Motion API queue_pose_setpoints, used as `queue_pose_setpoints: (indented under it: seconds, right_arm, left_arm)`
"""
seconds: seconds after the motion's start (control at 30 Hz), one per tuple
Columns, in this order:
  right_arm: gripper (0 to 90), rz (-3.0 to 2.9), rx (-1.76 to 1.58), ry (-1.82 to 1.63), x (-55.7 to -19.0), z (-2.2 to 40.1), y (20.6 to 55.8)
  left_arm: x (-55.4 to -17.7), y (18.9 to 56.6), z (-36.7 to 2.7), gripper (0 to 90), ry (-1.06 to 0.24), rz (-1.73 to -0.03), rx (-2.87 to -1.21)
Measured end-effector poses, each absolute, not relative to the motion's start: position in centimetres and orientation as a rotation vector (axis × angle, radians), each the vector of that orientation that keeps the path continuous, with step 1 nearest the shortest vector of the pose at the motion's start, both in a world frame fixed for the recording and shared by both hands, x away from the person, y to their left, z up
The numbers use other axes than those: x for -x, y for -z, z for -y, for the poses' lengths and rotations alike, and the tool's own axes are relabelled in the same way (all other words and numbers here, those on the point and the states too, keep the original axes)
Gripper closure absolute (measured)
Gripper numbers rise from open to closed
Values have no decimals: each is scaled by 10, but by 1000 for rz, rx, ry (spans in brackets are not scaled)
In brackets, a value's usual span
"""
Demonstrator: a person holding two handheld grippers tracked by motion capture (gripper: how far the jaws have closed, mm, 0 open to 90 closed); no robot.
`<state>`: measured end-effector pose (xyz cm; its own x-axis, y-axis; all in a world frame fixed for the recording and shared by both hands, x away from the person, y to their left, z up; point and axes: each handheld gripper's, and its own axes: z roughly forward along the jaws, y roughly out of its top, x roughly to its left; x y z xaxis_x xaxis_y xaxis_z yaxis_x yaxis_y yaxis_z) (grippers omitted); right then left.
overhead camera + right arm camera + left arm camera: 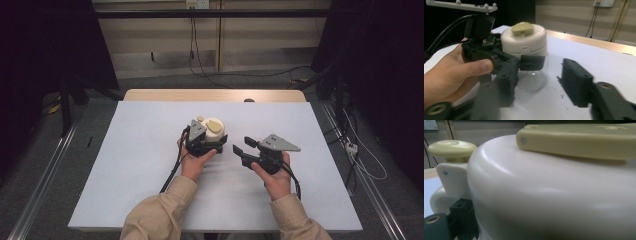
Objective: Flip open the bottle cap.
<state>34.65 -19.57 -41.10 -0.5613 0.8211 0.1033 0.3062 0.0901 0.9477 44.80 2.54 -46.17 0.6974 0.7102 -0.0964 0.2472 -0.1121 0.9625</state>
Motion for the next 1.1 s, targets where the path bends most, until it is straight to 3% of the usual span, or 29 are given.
queue_pose_setpoints:
  seconds: [0.17, 0.37, 0.7, 1.1]
  right_arm:
    - [679, -1942, -1073, -1453, -352, 188, 406]
    - [797, -1961, -1093, -1465, -359, 185, 405]
    - [896, -1991, -1095, -1468, -369, 180, 400]
    - [900, -2010, -1077, -1442, -379, 171, 397]
  left_arm:
    - [-448, 462, -25, 62, -465, -784, -1676]
    - [-448, 462, -25, 62, -464, -782, -1678]
    - [-448, 461, -26, 62, -471, -780, -1686]
    - [-448, 462, -25, 62, -470, -783, -1683]
